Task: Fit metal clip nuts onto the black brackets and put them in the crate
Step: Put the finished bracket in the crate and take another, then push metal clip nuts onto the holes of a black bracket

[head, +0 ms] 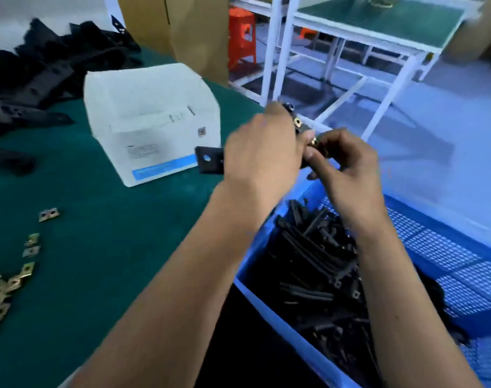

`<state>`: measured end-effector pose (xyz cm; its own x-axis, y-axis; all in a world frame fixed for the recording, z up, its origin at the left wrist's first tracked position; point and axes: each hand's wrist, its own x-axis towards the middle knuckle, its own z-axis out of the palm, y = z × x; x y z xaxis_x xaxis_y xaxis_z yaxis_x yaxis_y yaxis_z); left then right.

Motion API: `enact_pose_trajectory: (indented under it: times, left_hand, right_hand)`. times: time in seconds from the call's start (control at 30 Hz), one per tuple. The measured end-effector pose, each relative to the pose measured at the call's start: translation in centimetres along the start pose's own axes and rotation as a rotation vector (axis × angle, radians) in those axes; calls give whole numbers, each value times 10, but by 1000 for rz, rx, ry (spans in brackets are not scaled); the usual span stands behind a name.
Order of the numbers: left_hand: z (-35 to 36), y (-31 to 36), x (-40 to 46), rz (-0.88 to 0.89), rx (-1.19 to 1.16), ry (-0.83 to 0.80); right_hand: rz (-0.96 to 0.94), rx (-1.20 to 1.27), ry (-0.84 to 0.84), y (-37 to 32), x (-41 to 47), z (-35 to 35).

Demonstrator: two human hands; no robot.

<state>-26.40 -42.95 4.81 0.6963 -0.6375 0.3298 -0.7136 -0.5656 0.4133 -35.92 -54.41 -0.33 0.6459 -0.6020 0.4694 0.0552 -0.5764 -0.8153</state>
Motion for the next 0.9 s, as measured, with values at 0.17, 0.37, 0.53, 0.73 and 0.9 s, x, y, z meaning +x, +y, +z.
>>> enact_pose_trajectory:
  times: [0.17,0.37,0.53,0.73,0.9]
  left_hand:
    - [87,65,1,171,-15,-345]
    - [152,76,-14,342,184,-582]
    - [192,54,-43,444,325,-766]
    - [210,35,-62,360,280,-912]
    - [204,31,-60,349,191,-759]
  right_hand:
    - [193,-63,-2,81,-43,-81]
    - [497,-364,-31,148,-81,-112]
    - [838,-597,-138,175,-88,-104]
    - [991,-789,-288,177,-72,-98]
    - [1012,-878,-339,168,-64,-98]
